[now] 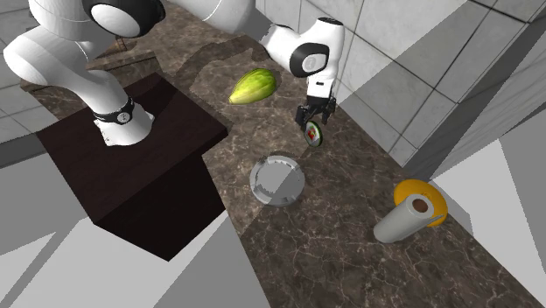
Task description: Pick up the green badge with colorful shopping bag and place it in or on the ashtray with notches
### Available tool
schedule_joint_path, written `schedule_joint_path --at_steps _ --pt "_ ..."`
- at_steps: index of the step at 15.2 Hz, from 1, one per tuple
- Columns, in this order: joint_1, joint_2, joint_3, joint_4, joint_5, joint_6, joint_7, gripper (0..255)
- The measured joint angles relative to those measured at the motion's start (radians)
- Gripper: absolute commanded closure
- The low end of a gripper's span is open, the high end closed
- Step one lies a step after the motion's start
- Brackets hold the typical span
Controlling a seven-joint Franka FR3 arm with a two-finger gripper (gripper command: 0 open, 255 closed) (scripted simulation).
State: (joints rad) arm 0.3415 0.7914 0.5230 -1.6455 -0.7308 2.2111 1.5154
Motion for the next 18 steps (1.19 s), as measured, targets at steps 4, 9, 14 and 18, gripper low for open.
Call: schedule_joint_path --at_steps 4,9,14,18 --pt "0.000 0.002 -0.001 0.001 -0.001 0.001 -0.001 0" --pt "0.000 0.001 -0.001 0.002 -0.001 0.002 -0.001 255" --pt "-0.001 0.002 -0.001 0.001 -0.001 0.002 -0.001 255" --pt "-0.005 -0.016 0.008 -0.001 0.010 -0.014 -0.008 255"
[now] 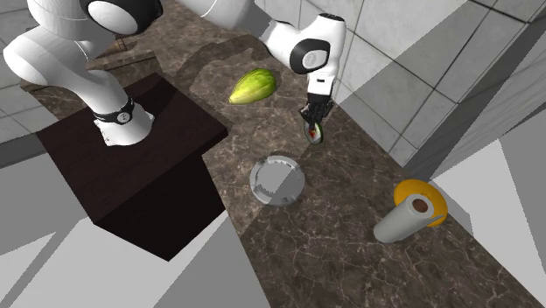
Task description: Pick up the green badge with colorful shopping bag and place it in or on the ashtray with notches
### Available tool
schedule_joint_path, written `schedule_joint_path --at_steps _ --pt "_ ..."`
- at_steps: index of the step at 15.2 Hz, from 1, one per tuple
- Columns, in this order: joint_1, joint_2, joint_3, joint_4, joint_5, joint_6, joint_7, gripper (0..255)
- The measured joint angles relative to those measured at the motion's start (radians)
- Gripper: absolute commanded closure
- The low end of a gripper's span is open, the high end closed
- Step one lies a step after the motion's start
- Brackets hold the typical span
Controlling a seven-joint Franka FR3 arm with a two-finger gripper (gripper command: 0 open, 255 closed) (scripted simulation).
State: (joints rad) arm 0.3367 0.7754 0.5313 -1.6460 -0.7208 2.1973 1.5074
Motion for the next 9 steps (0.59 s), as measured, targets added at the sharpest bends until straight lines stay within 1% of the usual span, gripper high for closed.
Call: schedule_joint_path --at_steps 9 --pt "-0.029 -0.081 0.039 -0.011 0.049 -0.062 -0.038 255"
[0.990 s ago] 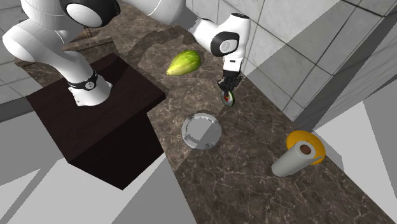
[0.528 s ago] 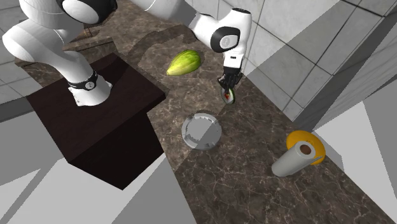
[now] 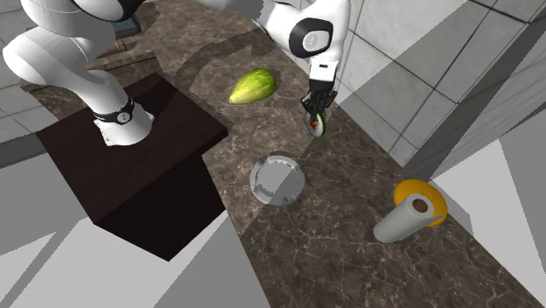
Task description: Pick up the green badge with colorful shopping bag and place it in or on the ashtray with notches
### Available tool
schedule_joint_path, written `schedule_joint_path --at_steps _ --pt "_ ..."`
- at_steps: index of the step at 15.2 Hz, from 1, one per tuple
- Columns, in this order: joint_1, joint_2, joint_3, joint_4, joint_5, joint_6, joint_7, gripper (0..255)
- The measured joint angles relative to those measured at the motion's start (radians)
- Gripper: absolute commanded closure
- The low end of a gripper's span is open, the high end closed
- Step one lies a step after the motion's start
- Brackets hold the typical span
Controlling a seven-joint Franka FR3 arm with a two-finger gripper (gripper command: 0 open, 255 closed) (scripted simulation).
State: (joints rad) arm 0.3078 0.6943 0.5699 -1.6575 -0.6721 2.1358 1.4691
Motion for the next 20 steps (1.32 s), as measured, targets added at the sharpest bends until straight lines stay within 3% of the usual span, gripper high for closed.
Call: schedule_joint_path --at_steps 9,20 --pt "-0.030 -0.075 0.034 -0.006 0.047 -0.057 -0.041 255" --pt "-0.308 -0.344 0.065 -0.337 0.150 0.093 -0.237 255"
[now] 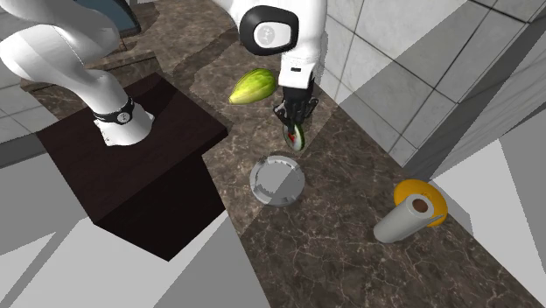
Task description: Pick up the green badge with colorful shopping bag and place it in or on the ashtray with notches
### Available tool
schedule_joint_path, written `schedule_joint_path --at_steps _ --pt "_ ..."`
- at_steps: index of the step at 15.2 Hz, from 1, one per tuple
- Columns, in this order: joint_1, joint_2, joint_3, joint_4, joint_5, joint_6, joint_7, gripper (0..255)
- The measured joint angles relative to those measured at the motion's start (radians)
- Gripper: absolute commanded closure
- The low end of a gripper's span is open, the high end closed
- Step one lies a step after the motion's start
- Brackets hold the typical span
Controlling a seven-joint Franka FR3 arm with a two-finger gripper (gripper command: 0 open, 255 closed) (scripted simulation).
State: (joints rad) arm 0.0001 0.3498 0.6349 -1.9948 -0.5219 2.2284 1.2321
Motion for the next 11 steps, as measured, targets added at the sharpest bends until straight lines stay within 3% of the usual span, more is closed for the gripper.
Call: schedule_joint_path --at_steps 5,11 --pt "-0.118 -0.109 -0.005 -0.114 0.064 0.062 -0.134 255" --pt "-0.119 -0.072 -0.030 -0.142 0.016 0.119 -0.112 255"
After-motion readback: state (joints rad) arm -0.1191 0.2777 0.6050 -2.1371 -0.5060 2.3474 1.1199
